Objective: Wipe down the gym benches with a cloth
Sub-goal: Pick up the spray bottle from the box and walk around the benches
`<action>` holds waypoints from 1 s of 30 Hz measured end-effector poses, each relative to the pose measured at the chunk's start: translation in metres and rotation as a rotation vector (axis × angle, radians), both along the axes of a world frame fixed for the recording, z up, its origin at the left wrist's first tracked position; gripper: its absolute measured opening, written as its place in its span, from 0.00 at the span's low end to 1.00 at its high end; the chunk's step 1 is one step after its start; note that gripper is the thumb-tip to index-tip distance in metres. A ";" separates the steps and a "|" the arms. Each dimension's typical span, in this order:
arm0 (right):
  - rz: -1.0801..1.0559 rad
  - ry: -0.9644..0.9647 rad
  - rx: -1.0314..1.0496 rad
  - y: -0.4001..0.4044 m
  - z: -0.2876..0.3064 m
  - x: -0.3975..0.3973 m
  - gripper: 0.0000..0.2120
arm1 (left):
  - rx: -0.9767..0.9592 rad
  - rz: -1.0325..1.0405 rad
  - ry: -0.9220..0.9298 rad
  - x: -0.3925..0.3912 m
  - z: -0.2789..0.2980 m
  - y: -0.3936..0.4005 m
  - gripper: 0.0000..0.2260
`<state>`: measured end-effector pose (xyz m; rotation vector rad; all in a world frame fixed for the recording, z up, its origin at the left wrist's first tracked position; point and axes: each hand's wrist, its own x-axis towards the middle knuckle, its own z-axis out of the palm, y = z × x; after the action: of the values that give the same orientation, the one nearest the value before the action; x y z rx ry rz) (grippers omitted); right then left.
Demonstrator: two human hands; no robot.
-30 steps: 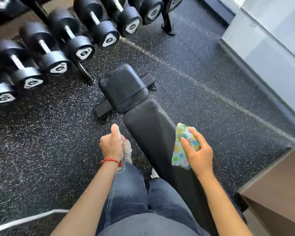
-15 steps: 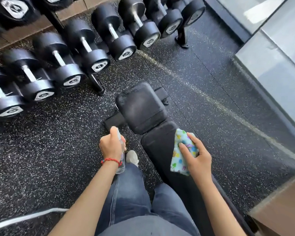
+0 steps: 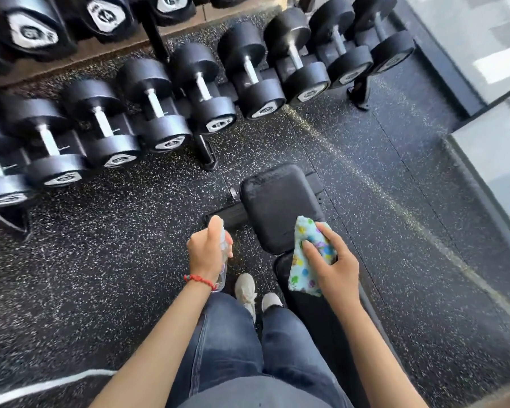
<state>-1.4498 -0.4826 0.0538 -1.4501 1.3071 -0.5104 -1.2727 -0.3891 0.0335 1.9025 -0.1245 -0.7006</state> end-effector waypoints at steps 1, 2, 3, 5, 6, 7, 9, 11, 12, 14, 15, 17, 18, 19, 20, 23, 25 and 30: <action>0.026 -0.008 -0.005 -0.002 0.001 0.005 0.18 | -0.008 0.009 -0.007 0.002 0.002 0.003 0.25; 0.052 -0.021 -0.006 -0.003 0.003 0.010 0.18 | -0.012 0.019 -0.016 0.004 0.001 0.006 0.26; 0.079 -0.035 -0.005 -0.004 0.004 0.015 0.18 | -0.012 0.032 -0.022 0.006 0.001 0.010 0.26; 0.140 -0.053 -0.014 -0.006 0.005 0.023 0.18 | -0.005 0.065 -0.023 0.008 0.003 0.018 0.26; 0.172 -0.056 -0.014 -0.006 0.005 0.027 0.18 | -0.009 0.092 -0.018 0.008 0.004 0.022 0.26; 0.205 -0.057 -0.008 -0.007 0.005 0.031 0.18 | -0.011 0.125 -0.018 0.007 0.007 0.026 0.25; 0.277 -0.058 0.005 -0.008 0.006 0.038 0.18 | -0.007 0.188 -0.036 0.005 0.011 0.034 0.25; 0.350 -0.064 0.003 -0.009 0.006 0.046 0.17 | -0.010 0.248 -0.039 0.002 0.013 0.044 0.25; 0.382 -0.070 -0.002 -0.008 0.006 0.050 0.17 | -0.012 0.276 -0.034 0.001 0.013 0.050 0.26; 0.434 -0.082 -0.014 -0.007 0.009 0.060 0.17 | -0.007 0.329 -0.036 0.000 0.015 0.062 0.27; 0.462 -0.087 -0.015 -0.005 0.010 0.066 0.16 | -0.004 0.356 -0.041 0.000 0.015 0.069 0.28; 0.517 -0.092 -0.011 0.000 0.011 0.079 0.16 | 0.007 0.413 -0.048 0.000 0.016 0.083 0.28; 0.548 -0.090 -0.018 0.004 0.012 0.086 0.16 | 0.010 0.439 -0.052 0.002 0.016 0.091 0.28; 0.579 -0.090 -0.026 0.009 0.014 0.094 0.16 | 0.014 0.466 -0.058 0.005 0.017 0.099 0.28; 0.609 -0.092 -0.029 0.014 0.017 0.103 0.16 | 0.022 0.493 -0.063 0.009 0.017 0.108 0.28; 0.713 -0.099 -0.025 0.035 0.021 0.132 0.15 | 0.010 0.586 -0.059 0.025 0.021 0.133 0.27; 0.766 -0.094 -0.021 0.052 0.021 0.155 0.15 | -0.015 0.637 -0.068 0.039 0.024 0.151 0.27; 0.908 -0.099 -0.007 0.112 0.020 0.231 0.16 | -0.054 0.731 -0.089 0.097 0.024 0.218 0.28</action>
<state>-1.2184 -0.3703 0.0743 -1.8059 0.4628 0.0244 -1.1762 -0.1716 0.0574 1.7505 0.4727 -0.1129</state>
